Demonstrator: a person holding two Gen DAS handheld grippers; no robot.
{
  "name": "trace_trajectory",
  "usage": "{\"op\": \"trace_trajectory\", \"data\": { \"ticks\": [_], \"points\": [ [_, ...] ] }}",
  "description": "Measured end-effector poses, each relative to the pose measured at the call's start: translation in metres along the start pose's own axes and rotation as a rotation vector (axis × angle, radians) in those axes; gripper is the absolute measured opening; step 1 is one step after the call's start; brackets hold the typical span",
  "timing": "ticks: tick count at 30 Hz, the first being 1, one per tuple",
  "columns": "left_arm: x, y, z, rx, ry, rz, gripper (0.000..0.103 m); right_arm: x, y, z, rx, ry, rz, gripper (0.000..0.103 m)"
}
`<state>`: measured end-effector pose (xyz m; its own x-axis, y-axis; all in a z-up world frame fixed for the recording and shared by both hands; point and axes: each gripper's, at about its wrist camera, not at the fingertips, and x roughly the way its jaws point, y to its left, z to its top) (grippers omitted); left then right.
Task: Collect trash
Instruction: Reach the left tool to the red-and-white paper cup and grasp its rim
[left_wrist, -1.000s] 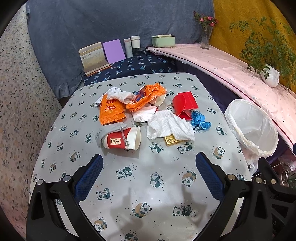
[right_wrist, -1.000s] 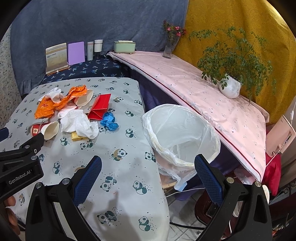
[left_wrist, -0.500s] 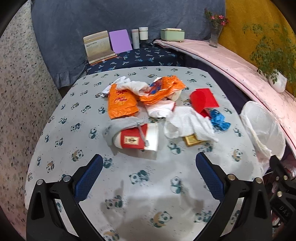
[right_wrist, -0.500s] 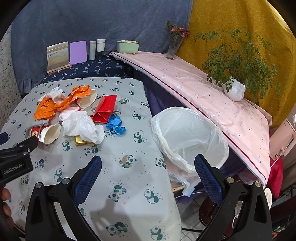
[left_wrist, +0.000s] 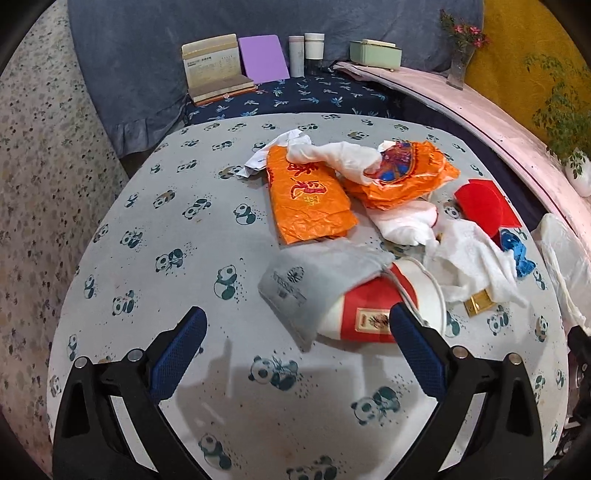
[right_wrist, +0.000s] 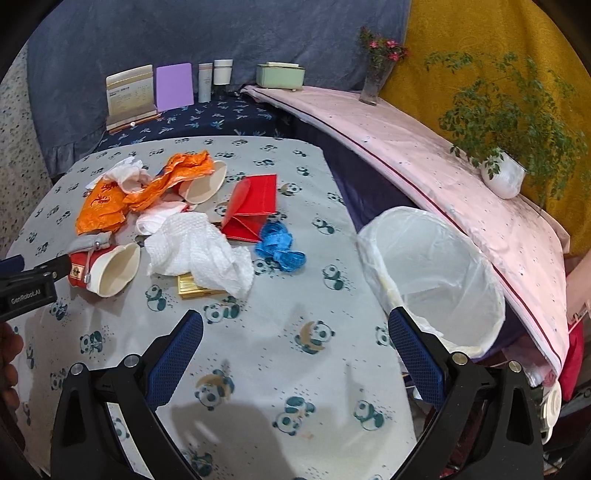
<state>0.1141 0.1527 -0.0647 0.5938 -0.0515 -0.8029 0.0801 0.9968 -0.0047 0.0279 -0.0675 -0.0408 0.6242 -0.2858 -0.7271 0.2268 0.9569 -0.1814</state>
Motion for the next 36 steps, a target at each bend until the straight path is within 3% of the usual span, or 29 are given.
{"op": "trace_trajectory", "data": {
  "ticks": [3,6,9,13,17,19,22,28,36],
  "points": [
    [0.010,0.006,0.004,-0.017,0.021,-0.038,0.088,0.005,0.013,0.004,-0.020,-0.003,0.012,0.096],
    [0.019,0.008,0.009,-0.019,0.031,-0.069,0.076,0.011,0.024,0.010,-0.033,0.002,0.031,0.096],
    [0.025,0.009,0.012,-0.030,0.052,-0.130,0.057,0.014,0.033,0.013,-0.038,0.003,0.065,0.094],
    [0.027,0.007,0.013,-0.028,0.069,-0.185,0.025,0.014,0.050,0.016,-0.062,0.003,0.122,0.087],
    [0.020,0.007,0.013,-0.025,0.058,-0.191,0.013,0.016,0.069,0.014,-0.087,0.024,0.204,0.073],
    [0.016,0.009,0.013,-0.030,0.053,-0.196,0.009,0.018,0.077,0.011,-0.097,0.043,0.250,0.062],
    [0.010,0.015,0.011,-0.036,0.049,-0.185,0.005,0.018,0.092,0.007,-0.113,0.065,0.320,0.055],
    [0.006,0.029,0.002,-0.043,0.060,-0.144,0.005,0.007,0.117,0.003,-0.155,0.062,0.425,0.055],
    [0.006,0.035,-0.008,-0.046,0.076,-0.143,0.005,0.027,0.133,0.003,-0.186,0.107,0.457,0.055]
  ]
}}
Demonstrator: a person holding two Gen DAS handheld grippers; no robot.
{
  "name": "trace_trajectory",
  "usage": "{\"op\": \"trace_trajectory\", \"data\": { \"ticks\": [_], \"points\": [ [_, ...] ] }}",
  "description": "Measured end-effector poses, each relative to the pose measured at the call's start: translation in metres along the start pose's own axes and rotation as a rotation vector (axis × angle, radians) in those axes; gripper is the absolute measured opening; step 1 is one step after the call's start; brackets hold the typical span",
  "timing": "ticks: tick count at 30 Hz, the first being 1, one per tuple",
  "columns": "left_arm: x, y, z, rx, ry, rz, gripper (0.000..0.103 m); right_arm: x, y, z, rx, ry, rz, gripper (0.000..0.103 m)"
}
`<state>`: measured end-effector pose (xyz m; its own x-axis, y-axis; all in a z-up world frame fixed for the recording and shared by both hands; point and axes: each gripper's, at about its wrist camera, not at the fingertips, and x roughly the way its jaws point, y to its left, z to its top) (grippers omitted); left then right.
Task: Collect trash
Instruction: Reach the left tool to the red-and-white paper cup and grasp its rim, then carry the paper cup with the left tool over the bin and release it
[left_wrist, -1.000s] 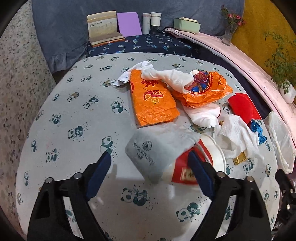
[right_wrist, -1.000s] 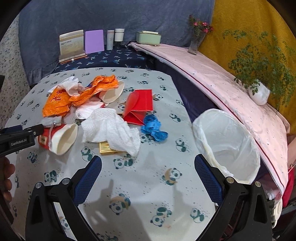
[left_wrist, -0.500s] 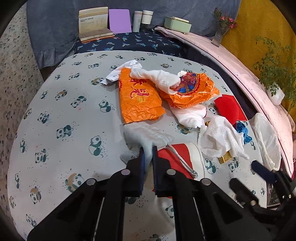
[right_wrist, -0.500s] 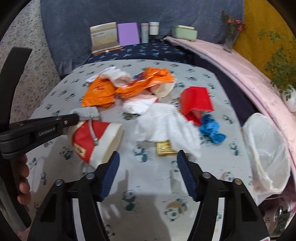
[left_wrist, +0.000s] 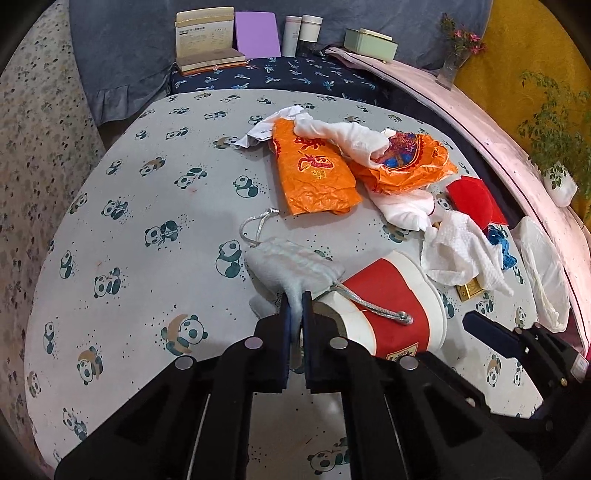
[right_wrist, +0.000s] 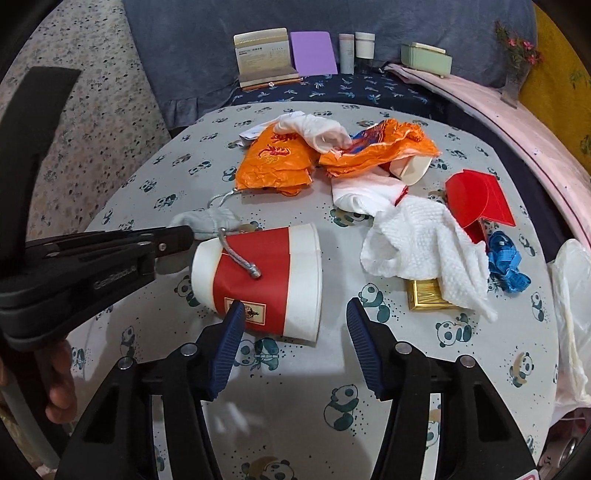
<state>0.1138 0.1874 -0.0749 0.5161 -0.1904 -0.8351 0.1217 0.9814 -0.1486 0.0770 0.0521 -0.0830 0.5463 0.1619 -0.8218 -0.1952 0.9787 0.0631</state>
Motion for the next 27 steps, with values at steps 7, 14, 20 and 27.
{"op": "trace_trajectory", "data": {
  "ticks": [7,14,20,27],
  "points": [
    [0.004,0.001,-0.004,-0.011,0.014,-0.007,0.005,0.017,-0.007,-0.001,0.003,0.033,0.100,0.055],
    [0.003,0.000,-0.008,-0.013,0.018,-0.009,0.005,0.018,0.005,-0.004,-0.019,0.029,0.161,0.034],
    [-0.004,0.001,-0.012,-0.025,0.014,-0.011,0.005,0.002,0.003,-0.007,-0.015,0.003,0.180,0.007],
    [-0.022,-0.021,-0.014,0.012,-0.020,-0.044,0.005,-0.037,-0.001,-0.008,-0.012,-0.075,0.160,0.004]
  ]
}}
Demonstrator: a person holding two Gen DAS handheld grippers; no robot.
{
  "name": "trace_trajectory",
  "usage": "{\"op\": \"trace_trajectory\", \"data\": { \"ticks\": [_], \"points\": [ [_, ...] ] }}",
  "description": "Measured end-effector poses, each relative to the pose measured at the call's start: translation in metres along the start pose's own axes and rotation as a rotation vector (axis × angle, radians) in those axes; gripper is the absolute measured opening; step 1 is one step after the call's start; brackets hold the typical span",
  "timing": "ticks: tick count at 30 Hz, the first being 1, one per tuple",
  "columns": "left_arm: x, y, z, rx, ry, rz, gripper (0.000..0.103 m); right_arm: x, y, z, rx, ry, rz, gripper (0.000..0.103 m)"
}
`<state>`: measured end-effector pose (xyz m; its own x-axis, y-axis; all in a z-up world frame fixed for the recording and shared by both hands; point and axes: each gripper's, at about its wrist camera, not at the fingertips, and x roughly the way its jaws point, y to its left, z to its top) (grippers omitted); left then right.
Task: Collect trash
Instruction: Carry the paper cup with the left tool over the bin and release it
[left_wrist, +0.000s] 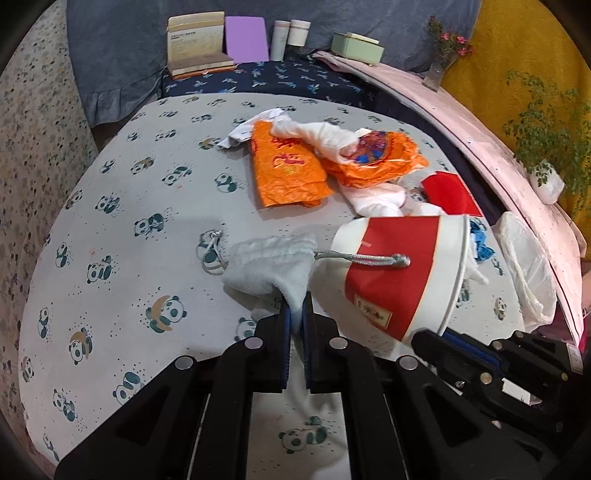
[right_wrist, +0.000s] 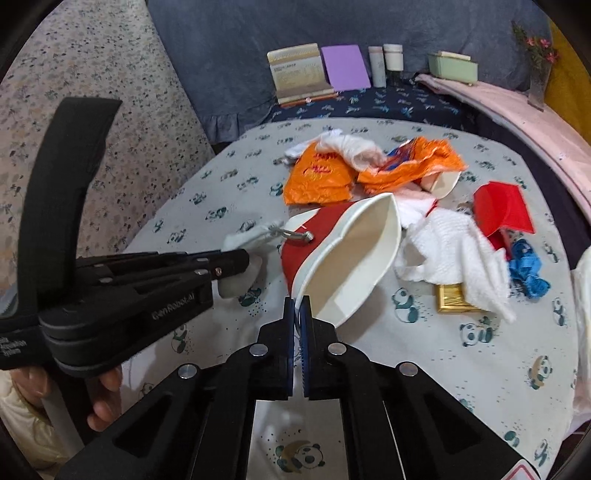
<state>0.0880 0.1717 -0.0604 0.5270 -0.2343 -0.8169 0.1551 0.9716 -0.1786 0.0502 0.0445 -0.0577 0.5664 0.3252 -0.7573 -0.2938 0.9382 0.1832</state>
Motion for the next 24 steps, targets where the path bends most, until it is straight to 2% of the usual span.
{"op": "trace_trajectory", "data": {
  "ticks": [10,24],
  "points": [
    [-0.026,-0.066,0.004,0.110,-0.046,-0.082,0.005,-0.067,-0.042,-0.001,0.108,-0.136,-0.126,0.004],
    [-0.035,-0.210,0.005,0.335,-0.064,-0.253,0.005,-0.150,-0.143,-0.040,0.342,-0.250,-0.364,0.004]
  ]
}}
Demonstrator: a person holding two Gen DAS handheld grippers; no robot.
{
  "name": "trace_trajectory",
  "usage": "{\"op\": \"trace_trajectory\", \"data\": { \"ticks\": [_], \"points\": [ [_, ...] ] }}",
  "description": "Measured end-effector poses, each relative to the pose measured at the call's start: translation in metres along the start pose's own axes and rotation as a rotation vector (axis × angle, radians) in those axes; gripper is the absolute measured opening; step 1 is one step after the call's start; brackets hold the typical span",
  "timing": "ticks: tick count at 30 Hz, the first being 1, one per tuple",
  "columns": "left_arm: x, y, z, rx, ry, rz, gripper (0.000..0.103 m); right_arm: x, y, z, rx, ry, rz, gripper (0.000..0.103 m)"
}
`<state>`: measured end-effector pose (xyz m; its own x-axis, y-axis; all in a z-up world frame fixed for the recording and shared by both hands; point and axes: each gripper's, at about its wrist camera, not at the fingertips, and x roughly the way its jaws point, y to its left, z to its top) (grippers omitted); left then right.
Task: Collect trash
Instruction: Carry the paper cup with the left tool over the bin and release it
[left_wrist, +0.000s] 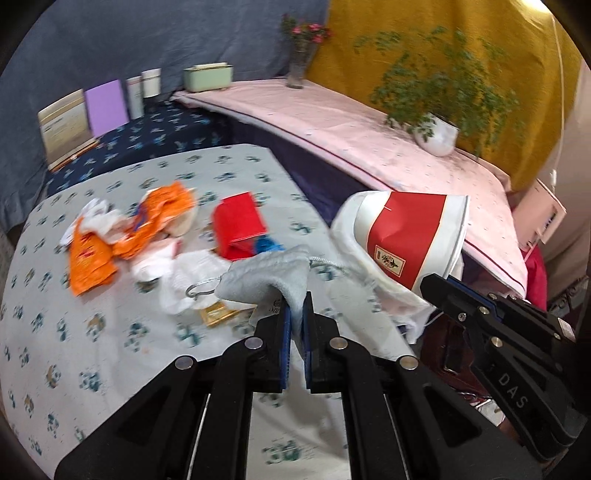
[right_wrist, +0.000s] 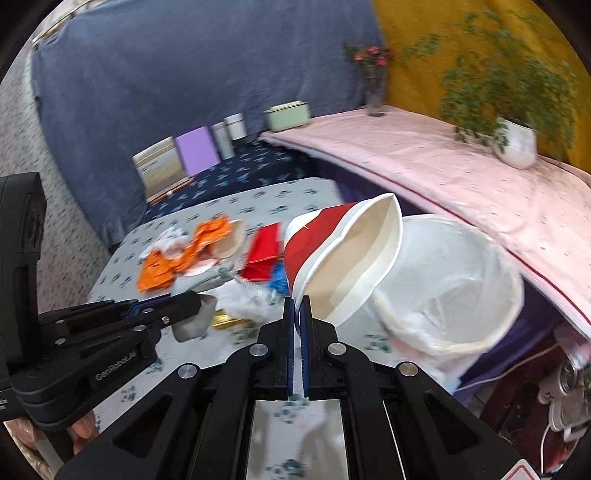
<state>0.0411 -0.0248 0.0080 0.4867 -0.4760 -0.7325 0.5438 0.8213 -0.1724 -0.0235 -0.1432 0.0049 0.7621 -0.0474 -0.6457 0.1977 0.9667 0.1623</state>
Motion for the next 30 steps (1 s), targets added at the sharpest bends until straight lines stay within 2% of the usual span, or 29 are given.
{"op": "trace_trajectory", "data": {
  "ticks": [4,13,22,30],
  "points": [
    [0.014,-0.028,0.013,0.042,-0.001,-0.048,0.005,-0.004,-0.033,0.004,0.044,-0.025,-0.074,0.004],
    [0.058,-0.081,0.037,0.106,0.025,-0.120,0.005,-0.001,-0.096,0.006,0.128,-0.041,-0.145,0.004],
    [0.097,-0.111,0.049,0.144,0.059,-0.170,0.006,0.018,-0.132,0.011,0.183,-0.023,-0.172,0.004],
    [0.118,-0.121,0.055,0.154,0.075,-0.185,0.007,0.037,-0.143,0.020,0.199,-0.013,-0.177,0.004]
  ]
}}
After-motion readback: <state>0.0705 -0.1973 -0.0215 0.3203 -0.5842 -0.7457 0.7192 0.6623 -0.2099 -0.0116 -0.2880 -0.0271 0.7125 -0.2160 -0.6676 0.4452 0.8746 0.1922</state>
